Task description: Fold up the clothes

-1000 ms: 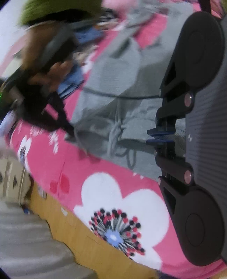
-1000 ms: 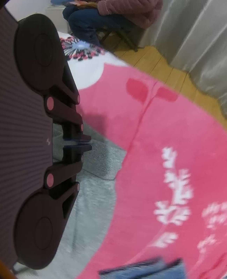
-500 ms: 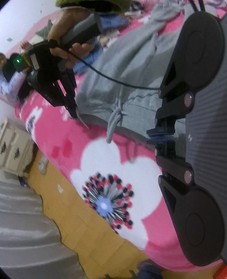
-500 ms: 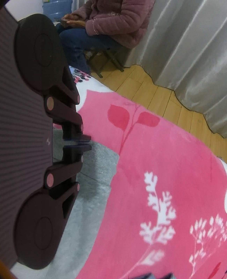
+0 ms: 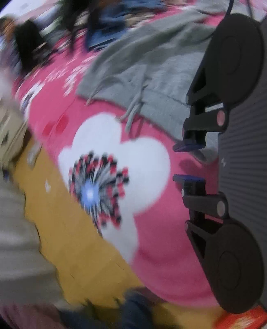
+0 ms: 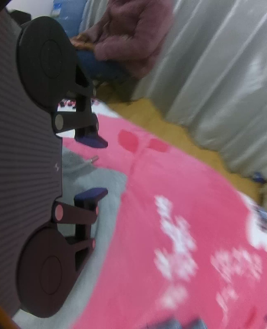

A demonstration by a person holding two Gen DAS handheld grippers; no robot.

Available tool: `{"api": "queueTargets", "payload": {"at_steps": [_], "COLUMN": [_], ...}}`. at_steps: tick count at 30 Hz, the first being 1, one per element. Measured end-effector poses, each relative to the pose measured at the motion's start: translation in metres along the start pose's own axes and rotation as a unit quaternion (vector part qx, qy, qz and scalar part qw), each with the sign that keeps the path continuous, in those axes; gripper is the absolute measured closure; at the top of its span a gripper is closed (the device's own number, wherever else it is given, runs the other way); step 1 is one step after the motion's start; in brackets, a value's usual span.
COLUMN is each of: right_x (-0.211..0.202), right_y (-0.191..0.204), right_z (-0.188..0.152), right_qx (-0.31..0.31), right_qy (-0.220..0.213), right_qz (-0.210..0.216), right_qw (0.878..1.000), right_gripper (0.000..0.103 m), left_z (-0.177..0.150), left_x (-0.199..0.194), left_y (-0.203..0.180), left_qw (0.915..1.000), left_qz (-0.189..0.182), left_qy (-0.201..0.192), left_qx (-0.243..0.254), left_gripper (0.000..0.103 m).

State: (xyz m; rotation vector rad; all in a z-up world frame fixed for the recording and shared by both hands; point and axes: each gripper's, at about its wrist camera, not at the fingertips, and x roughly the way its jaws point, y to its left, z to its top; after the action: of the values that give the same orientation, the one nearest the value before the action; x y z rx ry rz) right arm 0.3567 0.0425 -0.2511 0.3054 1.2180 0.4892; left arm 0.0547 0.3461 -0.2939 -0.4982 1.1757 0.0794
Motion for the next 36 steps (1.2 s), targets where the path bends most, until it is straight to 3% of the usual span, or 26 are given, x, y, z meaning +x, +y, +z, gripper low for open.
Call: {"api": "queueTargets", "payload": {"at_steps": [5, 8, 12, 16, 19, 21, 23, 25, 28, 34, 36], "right_x": [-0.116, -0.174, -0.236, -0.299, -0.339, -0.357, -0.371, -0.385, -0.401, -0.393, -0.388], "right_y": [-0.044, -0.064, -0.111, -0.159, -0.198, -0.223, -0.259, -0.291, -0.330, -0.363, -0.363], "right_z": [-0.028, -0.071, -0.161, -0.252, -0.340, -0.394, -0.443, -0.485, -0.536, -0.591, -0.588], "right_qx": [-0.008, -0.046, -0.014, 0.021, 0.119, 0.195, 0.301, 0.405, 0.542, 0.684, 0.681], "right_qy": [-0.062, -0.070, -0.042, -0.014, 0.015, 0.023, 0.021, -0.020, -0.119, -0.198, -0.210], "right_qz": [-0.021, -0.049, -0.090, -0.131, -0.157, -0.168, -0.170, -0.154, -0.130, -0.065, -0.051], "right_qw": [0.998, 0.995, 0.995, 0.991, 0.980, 0.966, 0.938, 0.901, 0.822, 0.699, 0.700], "right_gripper": [0.057, 0.056, 0.049, 0.048, 0.048, 0.048, 0.048, 0.048, 0.048, 0.047, 0.045], "left_z": [-0.019, -0.040, -0.076, -0.117, -0.145, -0.163, -0.181, -0.188, -0.193, -0.179, -0.174], "left_x": [-0.038, -0.052, -0.063, -0.062, -0.050, -0.043, -0.036, -0.034, -0.038, -0.028, -0.020], "left_y": [0.004, -0.009, -0.039, -0.077, -0.104, -0.121, -0.139, -0.149, -0.158, -0.167, -0.164], "left_qw": [0.9964, 0.9932, 0.9892, 0.9837, 0.9821, 0.9809, 0.9795, 0.9799, 0.9785, 0.9783, 0.9766], "left_qz": [0.019, 0.022, 0.010, -0.016, -0.009, -0.005, 0.000, 0.016, 0.031, 0.062, 0.062], "left_qy": [-0.009, -0.007, -0.002, 0.015, 0.035, 0.049, 0.062, 0.066, 0.060, 0.047, 0.042], "left_qx": [-0.082, -0.114, -0.146, -0.179, -0.185, -0.188, -0.192, -0.188, -0.195, -0.192, -0.202], "left_gripper": [0.064, 0.059, 0.058, 0.058, 0.058, 0.058, 0.059, 0.059, 0.059, 0.060, 0.062]}}
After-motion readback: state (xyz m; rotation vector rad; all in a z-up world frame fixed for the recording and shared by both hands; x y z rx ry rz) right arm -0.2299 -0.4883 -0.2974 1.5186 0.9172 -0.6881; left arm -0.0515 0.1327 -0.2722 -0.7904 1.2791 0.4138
